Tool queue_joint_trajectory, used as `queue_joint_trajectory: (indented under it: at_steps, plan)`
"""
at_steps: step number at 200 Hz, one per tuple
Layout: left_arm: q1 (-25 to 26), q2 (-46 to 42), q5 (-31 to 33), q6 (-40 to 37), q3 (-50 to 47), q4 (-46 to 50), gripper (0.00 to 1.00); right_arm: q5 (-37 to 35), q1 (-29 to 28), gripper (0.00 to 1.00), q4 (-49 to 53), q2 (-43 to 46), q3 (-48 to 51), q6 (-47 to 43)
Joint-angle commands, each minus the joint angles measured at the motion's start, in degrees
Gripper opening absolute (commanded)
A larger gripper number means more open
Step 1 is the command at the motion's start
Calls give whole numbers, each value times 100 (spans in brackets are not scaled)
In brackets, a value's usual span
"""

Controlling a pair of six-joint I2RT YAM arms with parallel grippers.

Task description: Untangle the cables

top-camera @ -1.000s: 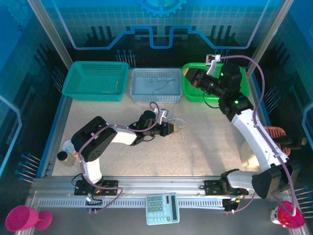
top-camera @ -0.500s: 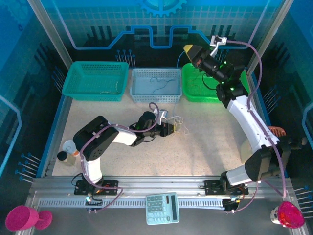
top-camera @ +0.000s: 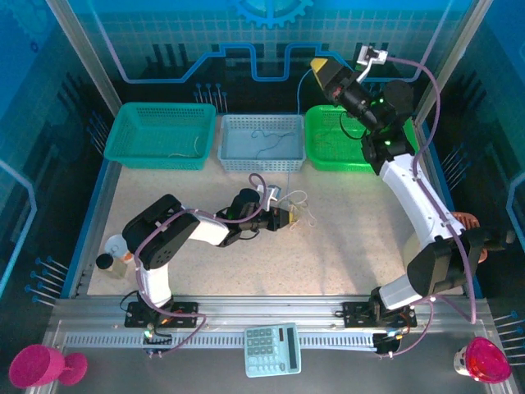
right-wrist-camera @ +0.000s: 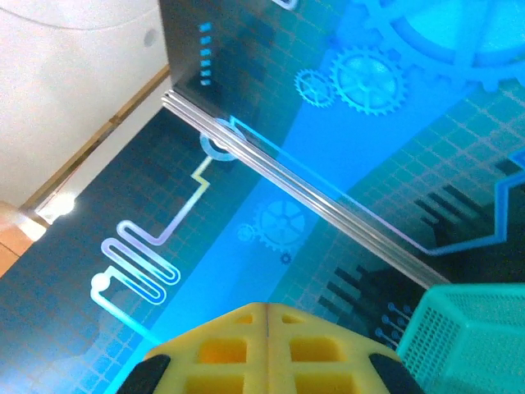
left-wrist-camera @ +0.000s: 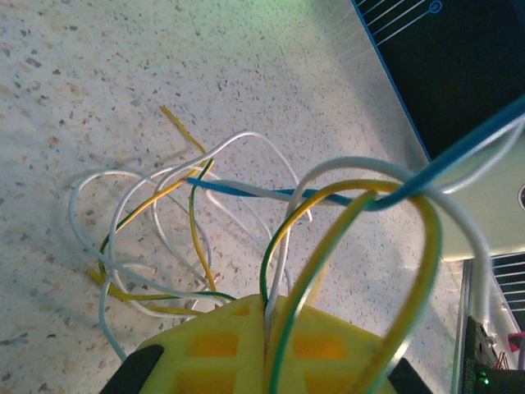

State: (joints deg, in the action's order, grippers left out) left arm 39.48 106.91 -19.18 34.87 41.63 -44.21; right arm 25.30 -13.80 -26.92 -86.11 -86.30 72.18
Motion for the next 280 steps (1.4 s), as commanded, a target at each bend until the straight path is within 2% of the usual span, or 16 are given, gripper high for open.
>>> queue_joint_trajectory:
  at_steps: [1,58,113,143,195,237,280]
  plan:
    - [-46,108,-156,134,-74,-183,0,-279,101,0,-700,-204,-397,-116]
    - [-46,160,-174,217,-72,-199,0,-694,212,0,-2060,-1085,-1198,517]
    - [-40,4,-196,272,-63,-209,0,-675,204,0,-1644,-1592,-1532,378]
    - [-42,-107,-225,274,22,-124,9,-548,202,0,-1681,-1921,-1351,348]
    - [-39,-254,-288,275,124,8,15,-270,140,0,-1593,-2432,-1421,274]
    - [-44,-341,-314,274,164,63,27,-135,10,0,-1432,-2780,-1521,198]
    - [-46,-540,-314,228,170,151,42,-1,-120,0,-1457,-3109,-1149,79]
